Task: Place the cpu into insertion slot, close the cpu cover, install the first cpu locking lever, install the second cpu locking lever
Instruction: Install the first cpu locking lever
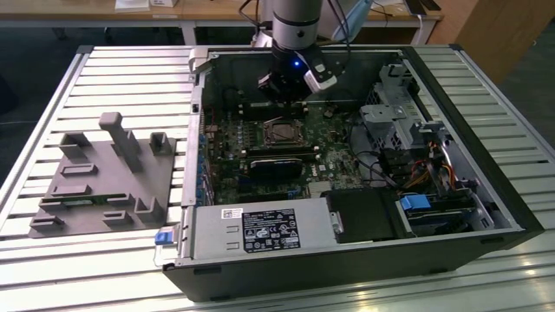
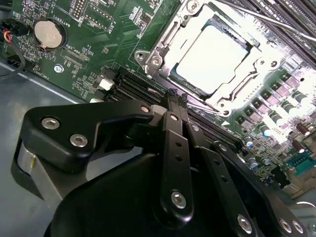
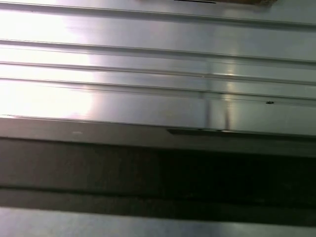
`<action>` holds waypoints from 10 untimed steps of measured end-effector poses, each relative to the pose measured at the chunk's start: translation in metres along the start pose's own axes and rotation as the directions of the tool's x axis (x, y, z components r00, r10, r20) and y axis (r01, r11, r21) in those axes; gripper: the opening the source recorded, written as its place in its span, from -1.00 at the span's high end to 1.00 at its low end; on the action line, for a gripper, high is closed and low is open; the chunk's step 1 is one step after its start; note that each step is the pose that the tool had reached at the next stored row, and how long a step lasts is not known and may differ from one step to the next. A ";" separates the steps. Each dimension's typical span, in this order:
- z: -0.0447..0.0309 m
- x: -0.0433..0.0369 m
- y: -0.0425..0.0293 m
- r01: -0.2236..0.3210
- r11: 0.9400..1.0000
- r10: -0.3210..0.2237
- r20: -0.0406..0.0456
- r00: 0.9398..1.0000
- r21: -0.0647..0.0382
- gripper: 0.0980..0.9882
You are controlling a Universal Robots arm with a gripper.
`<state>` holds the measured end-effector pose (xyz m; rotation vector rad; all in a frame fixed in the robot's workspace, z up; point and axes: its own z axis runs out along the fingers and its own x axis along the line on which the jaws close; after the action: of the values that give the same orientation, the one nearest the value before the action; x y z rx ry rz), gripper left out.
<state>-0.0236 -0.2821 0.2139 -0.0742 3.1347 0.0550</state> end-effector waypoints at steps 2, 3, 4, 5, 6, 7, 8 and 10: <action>0.0012 -0.0005 0.0000 0.000 1.000 0.000 0.000 1.000 0.000 0.98; 0.0019 -0.0007 0.0000 0.000 1.000 0.000 0.000 1.000 0.000 0.98; 0.0026 -0.0009 0.0000 0.000 1.000 0.000 0.000 1.000 0.000 0.98; 0.0033 -0.0011 0.0000 0.000 1.000 0.000 0.000 1.000 0.000 0.98; 0.0039 -0.0012 0.0001 0.000 1.000 0.000 0.000 1.000 0.000 0.98; 0.0047 -0.0014 0.0001 0.000 1.000 0.000 0.000 1.000 0.000 0.98; 0.0054 -0.0015 0.0001 0.000 1.000 0.000 0.000 1.000 0.000 0.98; 0.0071 -0.0018 0.0001 0.000 1.000 0.000 0.000 1.000 0.000 0.98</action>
<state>-0.0218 -0.2817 0.2068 -0.0741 3.1348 0.0546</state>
